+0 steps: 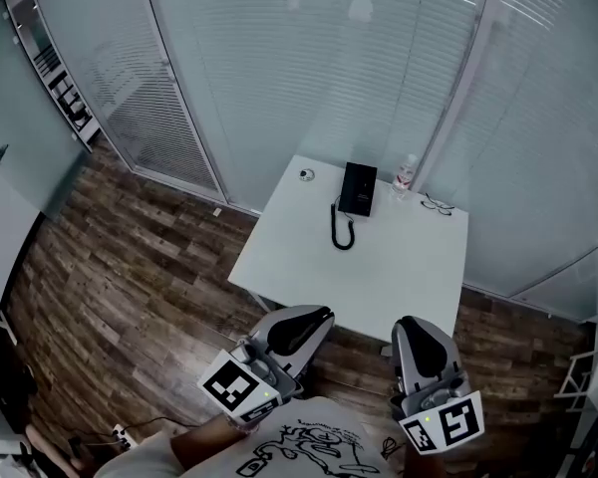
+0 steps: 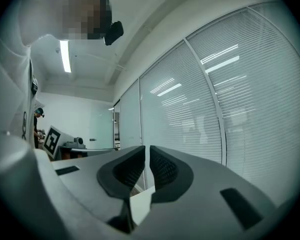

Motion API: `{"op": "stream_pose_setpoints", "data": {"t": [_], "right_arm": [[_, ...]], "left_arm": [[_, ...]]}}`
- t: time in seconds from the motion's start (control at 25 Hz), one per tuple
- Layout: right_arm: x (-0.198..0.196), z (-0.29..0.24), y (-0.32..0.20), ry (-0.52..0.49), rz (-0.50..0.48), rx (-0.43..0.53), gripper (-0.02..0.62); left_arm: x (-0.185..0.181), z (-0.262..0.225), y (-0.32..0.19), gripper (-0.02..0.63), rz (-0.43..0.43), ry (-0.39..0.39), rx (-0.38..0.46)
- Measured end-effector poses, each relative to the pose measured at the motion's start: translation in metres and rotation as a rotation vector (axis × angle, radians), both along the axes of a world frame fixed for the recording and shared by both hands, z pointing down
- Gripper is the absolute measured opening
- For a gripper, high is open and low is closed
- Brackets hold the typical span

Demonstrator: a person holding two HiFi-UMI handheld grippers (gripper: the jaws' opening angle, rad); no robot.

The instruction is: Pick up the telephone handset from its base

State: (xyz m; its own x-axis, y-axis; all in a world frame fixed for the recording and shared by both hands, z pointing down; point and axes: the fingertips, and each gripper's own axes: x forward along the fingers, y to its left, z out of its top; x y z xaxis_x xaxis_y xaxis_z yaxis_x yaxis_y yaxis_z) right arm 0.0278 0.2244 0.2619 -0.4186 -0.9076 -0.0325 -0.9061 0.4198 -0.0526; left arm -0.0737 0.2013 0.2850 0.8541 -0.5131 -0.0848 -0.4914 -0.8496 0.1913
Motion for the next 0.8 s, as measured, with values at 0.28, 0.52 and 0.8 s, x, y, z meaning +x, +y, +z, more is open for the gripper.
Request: {"op": "stream_pose_setpoints", "data": {"t": [0.28, 0.52, 0.8], "right_arm": [[-0.040, -0.010, -0.064, 0.020, 0.004, 0.008, 0.023], [-0.059, -0.009, -0.101, 0.003, 0.022, 0.002, 0.021], [-0.065, 0.000, -0.127, 0.046, 0.049, -0.012, 0.017]], "left_arm": [[-0.041, -0.005, -0.068, 0.021, -0.002, 0.014, 0.000], [-0.063, -0.002, -0.109, 0.021, 0.011, 0.019, -0.009], [-0.065, 0.006, -0.138, 0.021, 0.037, 0.011, -0.028]]}}
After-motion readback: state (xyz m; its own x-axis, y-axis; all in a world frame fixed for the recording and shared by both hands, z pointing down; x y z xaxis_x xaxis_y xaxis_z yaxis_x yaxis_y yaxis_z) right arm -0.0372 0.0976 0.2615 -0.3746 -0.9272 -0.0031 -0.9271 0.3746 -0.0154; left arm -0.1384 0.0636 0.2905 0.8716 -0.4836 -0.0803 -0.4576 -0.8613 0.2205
